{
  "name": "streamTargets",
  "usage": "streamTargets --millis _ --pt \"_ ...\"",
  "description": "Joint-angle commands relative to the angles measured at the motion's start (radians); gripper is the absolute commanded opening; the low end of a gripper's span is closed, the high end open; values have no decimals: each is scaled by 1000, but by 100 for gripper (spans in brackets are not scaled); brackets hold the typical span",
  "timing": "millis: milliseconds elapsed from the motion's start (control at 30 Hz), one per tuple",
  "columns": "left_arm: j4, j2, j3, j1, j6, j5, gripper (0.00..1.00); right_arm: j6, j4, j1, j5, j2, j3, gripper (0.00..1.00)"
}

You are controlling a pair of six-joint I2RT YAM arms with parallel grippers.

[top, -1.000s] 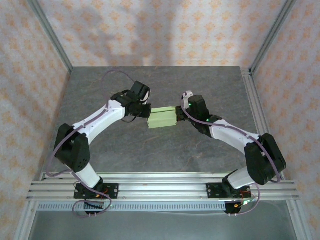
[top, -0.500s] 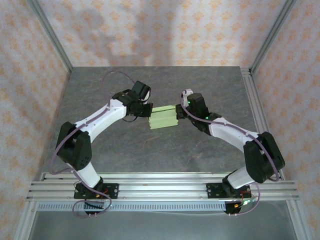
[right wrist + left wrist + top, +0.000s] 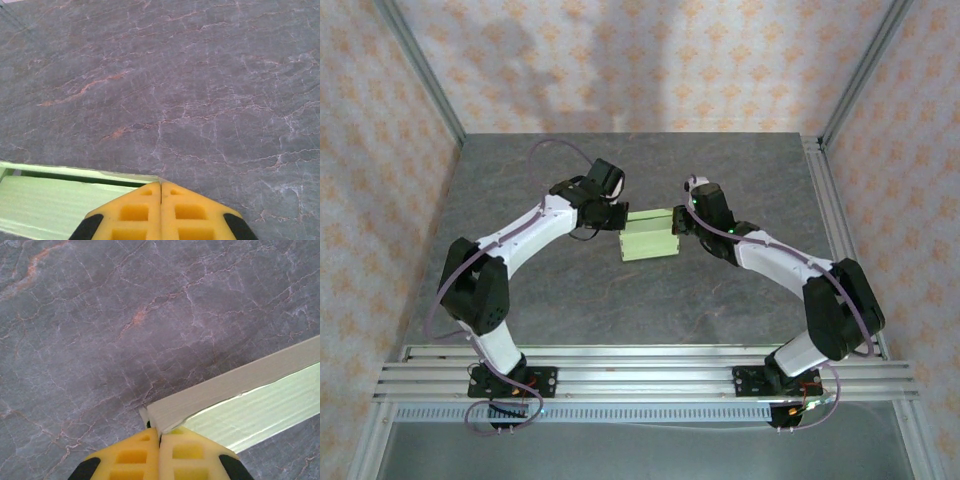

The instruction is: Fold the paper box

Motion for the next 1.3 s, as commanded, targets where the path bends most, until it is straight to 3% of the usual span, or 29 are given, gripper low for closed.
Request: streamTargets --millis 0,500,933,1267 --pt "19 24 14 -5 -17 57 0 30 56 20 -21 17 -20 0" --pt "46 3 -25 -5 -19 42 0 -45 317 39 29 -17 -166 0" --pt "123 -73 -88 -7 -24 39 34 -97 506 60 75 4 -257 0" --pt "283 -227 -232 -6 -3 -55 59 -127 580 59 73 13 -282 0"
